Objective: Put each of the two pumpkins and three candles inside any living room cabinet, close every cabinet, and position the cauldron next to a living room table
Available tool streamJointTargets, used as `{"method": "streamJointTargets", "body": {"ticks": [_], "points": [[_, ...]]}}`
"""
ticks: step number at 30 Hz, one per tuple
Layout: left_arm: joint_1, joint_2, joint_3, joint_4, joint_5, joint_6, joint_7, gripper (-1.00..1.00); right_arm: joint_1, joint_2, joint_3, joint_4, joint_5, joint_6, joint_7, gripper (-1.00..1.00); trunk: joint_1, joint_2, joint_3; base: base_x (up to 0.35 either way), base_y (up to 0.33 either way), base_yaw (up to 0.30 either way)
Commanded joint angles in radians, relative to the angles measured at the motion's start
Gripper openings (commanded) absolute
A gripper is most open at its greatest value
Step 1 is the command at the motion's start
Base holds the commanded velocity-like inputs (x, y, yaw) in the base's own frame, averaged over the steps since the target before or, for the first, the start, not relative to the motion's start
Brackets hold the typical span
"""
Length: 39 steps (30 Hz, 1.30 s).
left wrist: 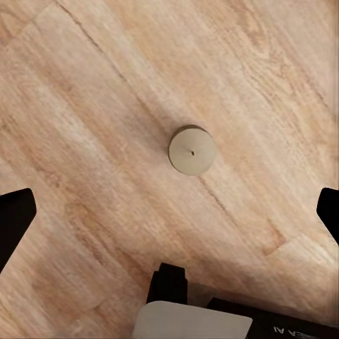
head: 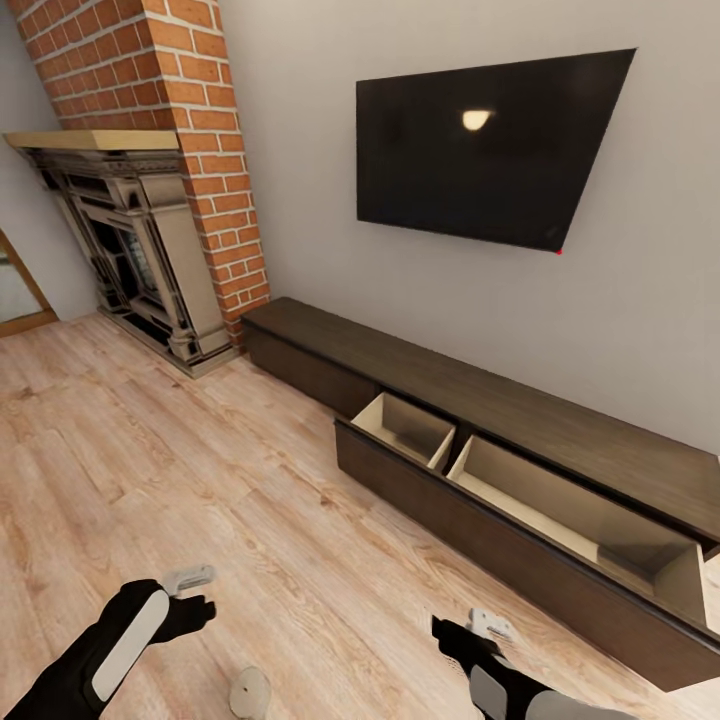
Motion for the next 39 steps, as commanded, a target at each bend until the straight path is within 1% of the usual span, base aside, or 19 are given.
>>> {"method": "streamJointTargets", "body": {"ticks": [1, 2, 4, 6, 7, 8, 9, 10, 11, 13, 14, 15, 17, 21, 27, 39], "points": [[-0.001, 0.001, -0.003, -0.002, 0.012, 0.001, 0.009, 1.0, -0.001, 0.0, 0.008, -0.01, -0.01, -0.005, 0.033, 1.0, 0.0, 0.0, -0.001, 0.0, 0.0, 0.005], [-0.001, 0.001, -0.005, -0.002, 0.013, 0.001, 0.007, 1.0, -0.001, 0.0, 0.007, -0.02, -0.01, -0.006, 0.078, 1.0, 0.0, 0.0, -0.001, 0.0, 0.0, 0.003], [-0.001, 0.001, -0.005, -0.003, 0.013, 0.001, 0.006, 1.0, -0.001, 0.001, 0.009, -0.026, -0.009, -0.005, 0.116, 1.0, 0.0, 0.0, -0.001, 0.0, 0.0, 0.001], [-0.001, 0.001, -0.006, -0.003, 0.013, 0.0, 0.006, 1.0, -0.001, 0.002, 0.017, -0.028, -0.002, -0.002, 0.122, 1.0, 0.0, 0.0, -0.001, 0.0, 0.0, 0.0], [-0.001, 0.001, -0.006, -0.003, 0.013, 0.0, 0.006, 1.0, -0.001, 0.002, 0.034, -0.025, 0.014, 0.0, 0.11, 1.0, 0.0, 0.0, -0.001, 0.0, 0.0, 0.0], [-0.001, 0.001, -0.009, -0.003, 0.013, 0.0, 0.005, 1.0, -0.001, 0.002, 0.072, -0.02, 0.06, 0.008, 0.051, 1.0, 0.0, 0.0, -0.001, 0.0, 0.0, 0.0], [-0.001, 0.001, -0.01, -0.003, 0.013, 0.0, 0.005, 1.0, -0.001, 0.003, 0.085, -0.02, 0.078, 0.015, 0.021, 1.0, 0.0, 0.0, -0.001, 0.0, 0.0, 0.0], [0.0, 0.001, -0.013, -0.003, 0.012, 0.0, 0.005, 1.0, -0.001, 0.003, 0.114, -0.023, 0.127, 0.042, -0.082, 1.0, 0.0, 0.0, -0.001, 0.0, 0.0, 0.0], [0.0, 0.001, -0.014, -0.003, 0.012, 0.0, 0.005, 1.0, -0.001, 0.004, 0.126, -0.026, 0.147, 0.059, -0.139, 1.0, 0.0, 0.0, -0.001, 0.0, 0.0, 0.0], [-0.001, 0.001, -0.015, 0.0, 0.012, 0.0, 0.005, 1.0, -0.001, 0.004, 0.136, -0.029, 0.166, 0.073, -0.183, 1.0, 0.0, 0.0, -0.001, -0.026, 0.039, 0.0], [-0.001, 0.0, -0.014, 0.004, 0.012, 0.0, 0.005, 1.0, -0.001, 0.004, 0.14, -0.03, 0.174, 0.078, -0.188, 1.0, 0.0, 0.0, -0.001, -0.083, 0.134, 0.0], [-0.001, 0.0, -0.012, 0.006, 0.012, 0.0, 0.005, 1.0, -0.001, 0.003, 0.143, -0.03, 0.181, 0.082, -0.172, 1.0, 0.0, 0.0, -0.001, -0.134, 0.194, 0.0], [-0.001, 0.0, -0.011, 0.008, 0.012, 0.0, 0.005, 1.0, -0.001, 0.003, 0.145, -0.031, 0.183, 0.084, -0.144, 1.0, 0.0, 0.0, -0.001, -0.161, 0.22, 0.0], [0.0, 0.001, -0.01, 0.008, 0.012, -0.002, 0.005, 1.0, -0.001, 0.002, 0.144, -0.031, 0.179, 0.084, -0.125, 1.0, 0.0, 0.0, -0.001, -0.144, 0.181, 0.0], [-0.001, 0.001, -0.011, 0.002, 0.012, -0.015, 0.005, 1.0, -0.001, 0.004, 0.145, -0.031, 0.178, 0.084, -0.121, 1.0, 0.0, 0.0, -0.001, -0.031, 0.036, 0.0], [-0.001, 0.0, -0.014, 0.002, 0.011, -0.017, 0.005, 1.0, -0.001, 0.006, 0.145, -0.031, 0.178, 0.083, -0.121, 1.0, 0.0, 0.0, -0.001, -0.001, 0.001, 0.0]]}}
